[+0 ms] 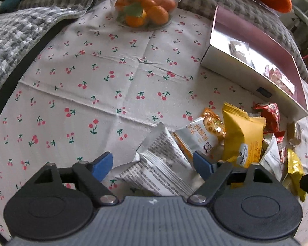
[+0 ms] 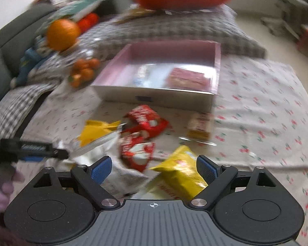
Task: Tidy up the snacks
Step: 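Move both grippers back over the snack pile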
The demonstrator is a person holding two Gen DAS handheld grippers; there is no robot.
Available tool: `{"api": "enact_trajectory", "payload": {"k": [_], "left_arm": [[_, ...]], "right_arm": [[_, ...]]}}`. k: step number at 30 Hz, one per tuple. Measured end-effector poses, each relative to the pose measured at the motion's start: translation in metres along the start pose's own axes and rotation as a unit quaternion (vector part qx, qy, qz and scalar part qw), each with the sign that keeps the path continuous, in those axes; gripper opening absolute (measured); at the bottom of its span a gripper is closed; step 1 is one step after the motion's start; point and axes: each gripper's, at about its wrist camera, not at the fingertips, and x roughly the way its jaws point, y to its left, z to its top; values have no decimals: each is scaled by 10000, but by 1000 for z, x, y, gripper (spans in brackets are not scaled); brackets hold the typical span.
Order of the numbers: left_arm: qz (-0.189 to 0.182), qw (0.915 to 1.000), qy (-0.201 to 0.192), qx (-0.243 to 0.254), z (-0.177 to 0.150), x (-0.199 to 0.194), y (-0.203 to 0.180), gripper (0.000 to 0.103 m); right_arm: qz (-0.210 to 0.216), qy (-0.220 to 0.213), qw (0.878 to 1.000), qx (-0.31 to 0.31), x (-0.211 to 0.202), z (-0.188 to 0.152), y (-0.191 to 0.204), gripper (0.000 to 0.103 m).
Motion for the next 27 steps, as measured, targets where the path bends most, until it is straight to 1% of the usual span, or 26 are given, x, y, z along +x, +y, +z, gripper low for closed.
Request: {"api": "enact_trajectory", "payload": {"k": [2, 3, 4, 6, 8, 11, 14, 15, 17, 18, 19, 22, 25, 27], "left_arm": [[-23, 10000, -29, 90, -2, 0, 0, 80], [-46, 9999, -49, 140, -2, -1, 0, 78], [-113, 9996, -85, 237, -4, -2, 0, 68], [-242, 9986, -56, 464, -6, -2, -2, 56], [-309, 9967, -29, 751, -10, 0, -6, 57], [-350, 9903, -127, 1338, -17, -2, -12, 56], [-387, 9810, -174, 1892, -24, -5, -17, 57], [-345, 9777, -213, 2062, -27, -6, -19, 57], [-198, 9737, -301, 2248, -31, -7, -21, 66], [-113, 9731, -335, 2276, -33, -8, -21, 81], [-40, 9734, -363, 2261, -34, -9, -21, 92], [118, 9788, -349, 2015, -35, -10, -19, 95], [189, 9865, -150, 1618, -34, -8, -13, 96], [135, 9905, 26, 1369, -34, -4, -9, 97]], "right_arm": [[133, -56, 9992, -373, 1, -4, 12, 91], [182, -63, 9984, -531, 2, -6, 18, 91], [224, -56, 9972, -711, 3, -9, 25, 91], [290, -39, 9944, -1012, 6, -15, 36, 91], [315, -19, 9915, -1263, 10, -19, 45, 91], [339, 75, 9877, -1527, 17, -25, 55, 91], [314, 156, 9853, -1669, 23, -30, 61, 91], [291, 173, 9847, -1711, 25, -31, 63, 91], [243, 193, 9836, -1776, 29, -33, 66, 91], [217, 195, 9833, -1797, 31, -33, 66, 91], [196, 193, 9831, -1809, 32, -34, 67, 91], [156, 178, 9837, -1783, 36, -33, 69, 91], [94, 158, 9849, -1724, 40, -32, 70, 91], [41, 176, 9849, -1722, 44, -31, 71, 91]]}}
